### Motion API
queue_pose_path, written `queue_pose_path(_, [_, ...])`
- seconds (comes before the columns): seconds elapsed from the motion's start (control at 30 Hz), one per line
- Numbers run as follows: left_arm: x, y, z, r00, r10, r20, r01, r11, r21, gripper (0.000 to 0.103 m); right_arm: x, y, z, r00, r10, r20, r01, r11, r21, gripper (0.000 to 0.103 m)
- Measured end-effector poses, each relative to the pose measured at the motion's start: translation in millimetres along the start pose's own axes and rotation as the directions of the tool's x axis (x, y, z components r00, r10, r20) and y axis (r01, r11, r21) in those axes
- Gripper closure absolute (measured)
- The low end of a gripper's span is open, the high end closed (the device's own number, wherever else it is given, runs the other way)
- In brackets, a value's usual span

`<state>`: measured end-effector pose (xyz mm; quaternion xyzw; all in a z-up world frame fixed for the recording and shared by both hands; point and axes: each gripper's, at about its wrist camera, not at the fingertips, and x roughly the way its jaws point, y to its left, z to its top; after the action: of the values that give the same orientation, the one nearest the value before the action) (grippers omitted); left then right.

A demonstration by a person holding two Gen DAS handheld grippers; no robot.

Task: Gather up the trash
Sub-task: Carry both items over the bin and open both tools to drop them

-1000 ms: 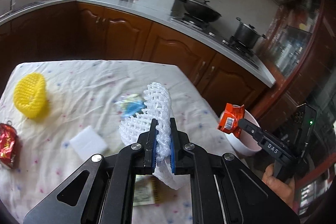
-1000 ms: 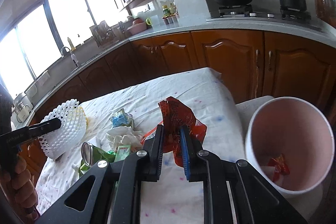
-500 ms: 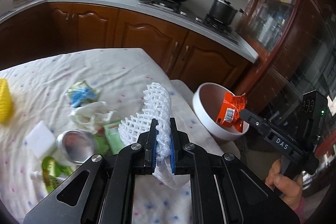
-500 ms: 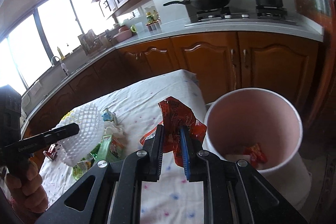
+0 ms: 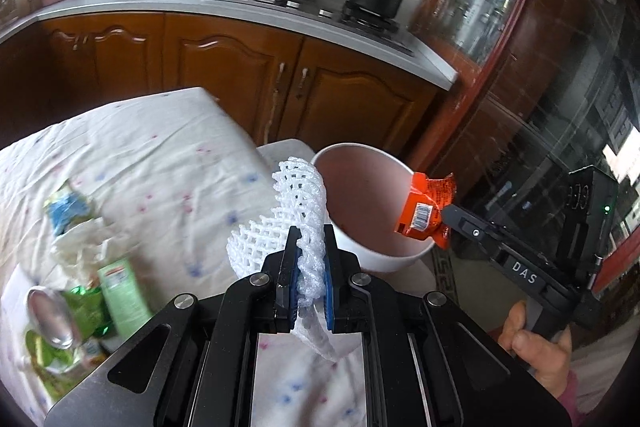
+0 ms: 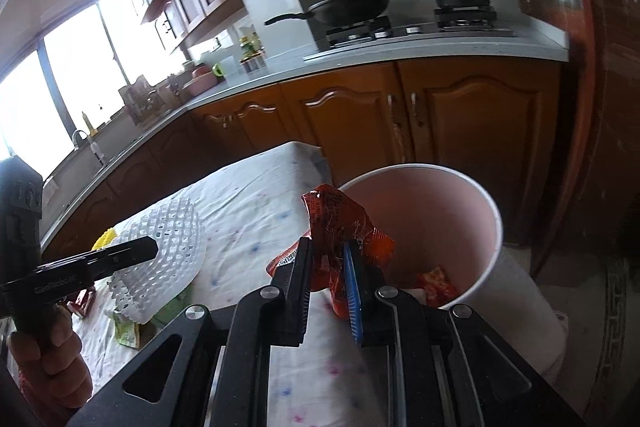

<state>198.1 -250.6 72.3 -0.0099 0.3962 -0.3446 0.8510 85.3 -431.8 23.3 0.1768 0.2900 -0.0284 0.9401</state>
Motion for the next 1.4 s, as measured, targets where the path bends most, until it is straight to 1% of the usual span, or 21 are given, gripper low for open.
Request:
queue_pose_path(0.17, [16.5, -18.6, 12.9, 0.999, -0.039, -0.017, 0.039, 0.999, 0.021, 0.095, 0.2, -19.8, 3.4, 1.000, -0.022, 0.000, 0.022, 0.999, 0.025, 0.087])
queue_pose_path(0.27, [24.7, -31.8, 21.2, 0.999, -0.042, -0.013, 0.043, 0.998, 0.055, 0.095, 0.9, -29.1, 6.6, 0.999, -0.036, 0.003, 0.036, 0.999, 0.034, 0.087])
queue_pose_path(0.4, [41.1, -46.9, 29.6, 0.999, -0.044, -0.027, 0.047, 0.995, 0.090, 0.095, 3.6, -35.5, 11.8, 0.999, -0.047, 0.003, 0.047, 0.998, 0.040, 0.087])
queue_pose_path(0.57, [73.2, -58.0, 34.8, 0.995, -0.048, -0.089, 0.058, 0.992, 0.112, 0.095, 13.6, -44.5, 16.9, 0.998, -0.059, -0.019, 0.060, 0.998, 0.037, 0.087])
queue_pose_path(0.73, [108.5, -61.7, 38.8, 0.984, -0.046, -0.173, 0.064, 0.993, 0.102, 0.095, 27.4, -58.1, 20.0, 0.995, -0.065, -0.070, 0.068, 0.997, 0.043, 0.087])
queue_pose_path(0.93, [134.8, -64.6, 39.3, 0.973, -0.019, -0.231, 0.045, 0.993, 0.109, 0.094, 42.5, -70.0, 21.3, 0.989, -0.074, -0.128, 0.080, 0.996, 0.045, 0.087])
queue_pose_path(1.03, [142.0, -67.2, 38.4, 0.969, -0.011, -0.246, 0.039, 0.993, 0.108, 0.093, 48.6, -73.8, 20.4, 0.986, -0.073, -0.150, 0.081, 0.996, 0.045, 0.083])
queue_pose_path(1.1, [144.6, -68.0, 38.1, 0.967, -0.009, -0.254, 0.038, 0.994, 0.107, 0.089, 51.5, -76.7, 20.4, 0.985, -0.065, -0.159, 0.075, 0.996, 0.056, 0.082])
queue_pose_path(1.13, [145.7, -68.1, 38.1, 0.966, -0.005, -0.257, 0.034, 0.994, 0.106, 0.083, 52.9, -78.2, 20.1, 0.984, -0.060, -0.165, 0.071, 0.996, 0.061, 0.080])
queue_pose_path(1.17, [146.0, -67.0, 38.2, 0.966, -0.001, -0.257, 0.029, 0.994, 0.106, 0.074, 53.6, -79.4, 19.9, 0.984, -0.060, -0.168, 0.071, 0.995, 0.064, 0.080])
queue_pose_path(1.2, [146.2, -67.0, 38.0, 0.966, 0.001, -0.257, 0.028, 0.994, 0.106, 0.070, 54.1, -80.4, 20.3, 0.984, -0.060, -0.168, 0.072, 0.995, 0.066, 0.079])
queue_pose_path(1.23, [146.2, -66.9, 37.9, 0.967, 0.000, -0.255, 0.027, 0.994, 0.105, 0.066, 52.9, -81.9, 19.7, 0.985, -0.059, -0.164, 0.072, 0.995, 0.074, 0.077])
queue_pose_path(1.27, [145.9, -66.8, 37.6, 0.968, 0.005, -0.251, 0.022, 0.994, 0.106, 0.062, 52.1, -83.6, 20.0, 0.985, -0.056, -0.162, 0.070, 0.994, 0.082, 0.072])
queue_pose_path(1.33, [145.6, -66.2, 37.2, 0.968, 0.010, -0.252, 0.016, 0.995, 0.102, 0.058, 49.0, -85.2, 20.9, 0.987, -0.051, -0.153, 0.066, 0.994, 0.091, 0.063])
queue_pose_path(1.37, [145.5, -65.6, 37.4, 0.968, 0.009, -0.250, 0.017, 0.995, 0.099, 0.058, 47.1, -85.9, 21.2, 0.988, -0.050, -0.148, 0.064, 0.994, 0.093, 0.058])
queue_pose_path(1.4, [144.7, -65.1, 37.4, 0.968, 0.008, -0.249, 0.017, 0.995, 0.096, 0.058, 46.4, -86.9, 21.7, 0.988, -0.047, -0.145, 0.061, 0.993, 0.096, 0.058])
